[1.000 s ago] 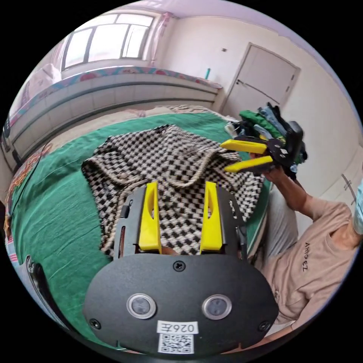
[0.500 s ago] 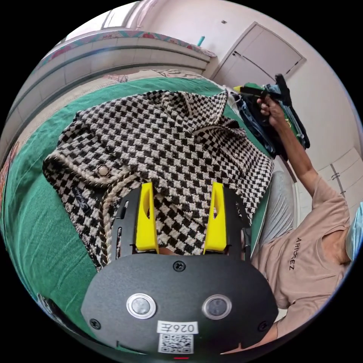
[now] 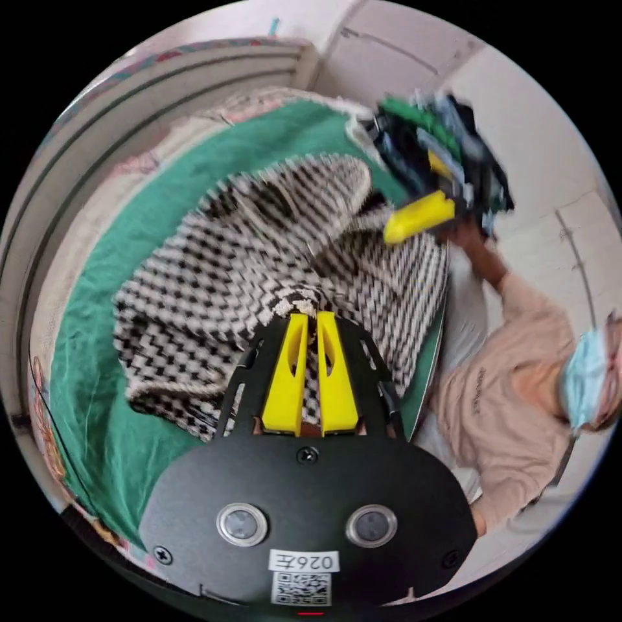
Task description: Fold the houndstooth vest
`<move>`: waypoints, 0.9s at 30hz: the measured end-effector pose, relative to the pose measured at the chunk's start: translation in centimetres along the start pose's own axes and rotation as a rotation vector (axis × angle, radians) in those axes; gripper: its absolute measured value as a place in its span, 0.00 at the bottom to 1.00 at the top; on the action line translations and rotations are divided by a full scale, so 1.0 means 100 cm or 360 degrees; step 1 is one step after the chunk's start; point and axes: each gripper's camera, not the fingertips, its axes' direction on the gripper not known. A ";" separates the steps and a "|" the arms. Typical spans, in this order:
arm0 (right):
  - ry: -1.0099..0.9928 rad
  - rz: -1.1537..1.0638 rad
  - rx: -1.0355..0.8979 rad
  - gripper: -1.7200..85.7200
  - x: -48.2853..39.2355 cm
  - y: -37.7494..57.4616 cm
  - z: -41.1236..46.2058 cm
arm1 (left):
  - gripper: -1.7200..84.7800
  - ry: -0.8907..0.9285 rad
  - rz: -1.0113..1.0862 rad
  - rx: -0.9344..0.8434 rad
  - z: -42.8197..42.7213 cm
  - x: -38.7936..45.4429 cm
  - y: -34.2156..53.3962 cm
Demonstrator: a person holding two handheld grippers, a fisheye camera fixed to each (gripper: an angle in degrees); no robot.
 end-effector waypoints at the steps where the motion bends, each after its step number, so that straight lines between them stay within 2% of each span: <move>1: 0.0011 0.0018 0.0021 0.01 0.002 -0.003 0.005 | 0.05 0.0016 -0.0216 0.0283 -0.047 -0.049 -0.003; 2: 0.0014 0.0031 0.0039 0.01 0.004 -0.004 0.006 | 0.05 0.0020 -0.0365 0.0461 -0.072 -0.076 0.003; 4: 0.0032 0.0069 0.0118 0.03 0.009 -0.006 0.003 | 0.05 0.0255 -0.0820 0.1316 -0.133 -0.147 0.085; 6: 0.0057 0.0061 0.0169 0.04 0.008 -0.007 0.000 | 0.03 0.0534 -0.0866 0.1730 -0.115 -0.160 0.151; 8: 0.0092 0.0040 0.0179 0.05 0.005 -0.013 0.005 | 0.02 0.0621 -0.0800 0.1708 -0.074 -0.151 0.190; 10: 0.0083 0.0006 0.0126 0.06 0.000 -0.029 0.027 | 0.01 0.0563 -0.0757 0.1489 -0.006 -0.117 0.244; 12: 0.0049 -0.0009 0.0065 0.07 -0.006 -0.047 0.053 | 0.01 0.0597 -0.0818 0.1427 0.047 -0.093 0.295; 17: 0.0200 -0.0062 -0.0136 0.10 -0.029 -0.103 0.143 | 0.01 0.0801 -0.0944 0.1694 0.139 -0.046 0.409; 19: 0.0443 -0.0050 -0.0253 0.12 -0.038 -0.130 0.199 | 0.01 0.0659 -0.0977 0.1695 0.158 -0.021 0.430; 22: 0.0490 -0.0060 -0.0360 0.04 -0.047 -0.152 0.244 | 0.01 0.0521 -0.0881 0.1552 0.166 -0.005 0.426; 25: 0.0477 -0.0144 -0.0211 0.01 -0.077 -0.142 0.212 | 0.01 0.0330 -0.0846 0.1458 0.170 0.011 0.429; 27: 0.0359 -0.0176 -0.0138 0.01 -0.097 -0.117 0.177 | 0.01 0.0304 -0.0822 0.1473 0.170 0.020 0.436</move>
